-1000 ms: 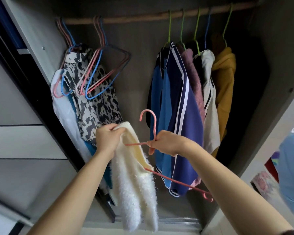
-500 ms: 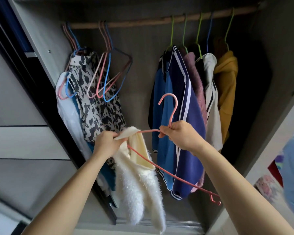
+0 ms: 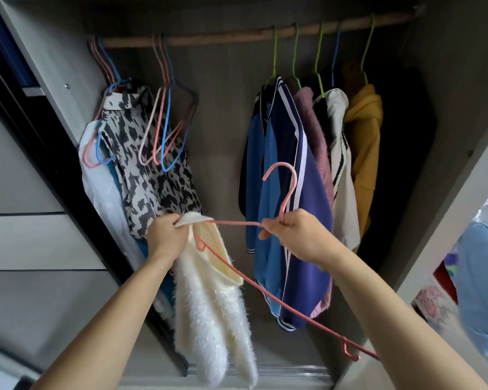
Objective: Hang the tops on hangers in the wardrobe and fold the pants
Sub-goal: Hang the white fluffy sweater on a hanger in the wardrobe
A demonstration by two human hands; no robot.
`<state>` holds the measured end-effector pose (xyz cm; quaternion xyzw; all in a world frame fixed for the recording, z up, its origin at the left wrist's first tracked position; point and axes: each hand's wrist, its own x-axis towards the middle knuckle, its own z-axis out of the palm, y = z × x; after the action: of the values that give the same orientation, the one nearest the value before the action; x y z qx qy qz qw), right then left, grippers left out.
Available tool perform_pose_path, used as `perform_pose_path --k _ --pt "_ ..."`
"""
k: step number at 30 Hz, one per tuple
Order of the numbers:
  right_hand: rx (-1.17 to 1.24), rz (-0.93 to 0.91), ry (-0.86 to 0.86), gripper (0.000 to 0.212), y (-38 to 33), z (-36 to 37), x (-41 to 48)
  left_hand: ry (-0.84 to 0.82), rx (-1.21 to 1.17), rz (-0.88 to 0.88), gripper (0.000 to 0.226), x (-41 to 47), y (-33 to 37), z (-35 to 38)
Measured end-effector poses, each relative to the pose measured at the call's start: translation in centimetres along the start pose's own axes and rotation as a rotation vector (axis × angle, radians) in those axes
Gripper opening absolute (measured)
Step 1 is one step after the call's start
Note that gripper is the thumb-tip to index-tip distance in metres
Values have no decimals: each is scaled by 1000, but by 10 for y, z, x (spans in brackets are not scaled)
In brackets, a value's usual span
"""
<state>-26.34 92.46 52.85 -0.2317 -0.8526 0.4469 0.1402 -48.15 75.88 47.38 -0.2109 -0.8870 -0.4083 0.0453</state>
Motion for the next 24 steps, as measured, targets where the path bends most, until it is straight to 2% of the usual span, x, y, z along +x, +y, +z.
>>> perform_pose_path --k 3,7,10,13,17,20,24 --pt "-74 0 -17 37 6 12 -3 2 -36 -35 22 1 -5 -1" --pt "-208 62 -103 36 15 43 4 7 3 18 12 -8 2 -1" --pt "-103 15 -21 37 15 55 11 -57 -85 5 17 -12 8 -2" --pt "-93 -70 55 42 15 70 15 -75 -184 -31 10 -7 15 -3" --pt "-160 95 -53 44 24 98 28 -130 -298 -64 6 -4 22 -5" --pt "-21 154 -98 35 25 88 43 -177 -291 -34 17 -12 20 -3" --pt "234 14 112 35 19 74 56 -175 -264 -11 12 -13 26 -5"
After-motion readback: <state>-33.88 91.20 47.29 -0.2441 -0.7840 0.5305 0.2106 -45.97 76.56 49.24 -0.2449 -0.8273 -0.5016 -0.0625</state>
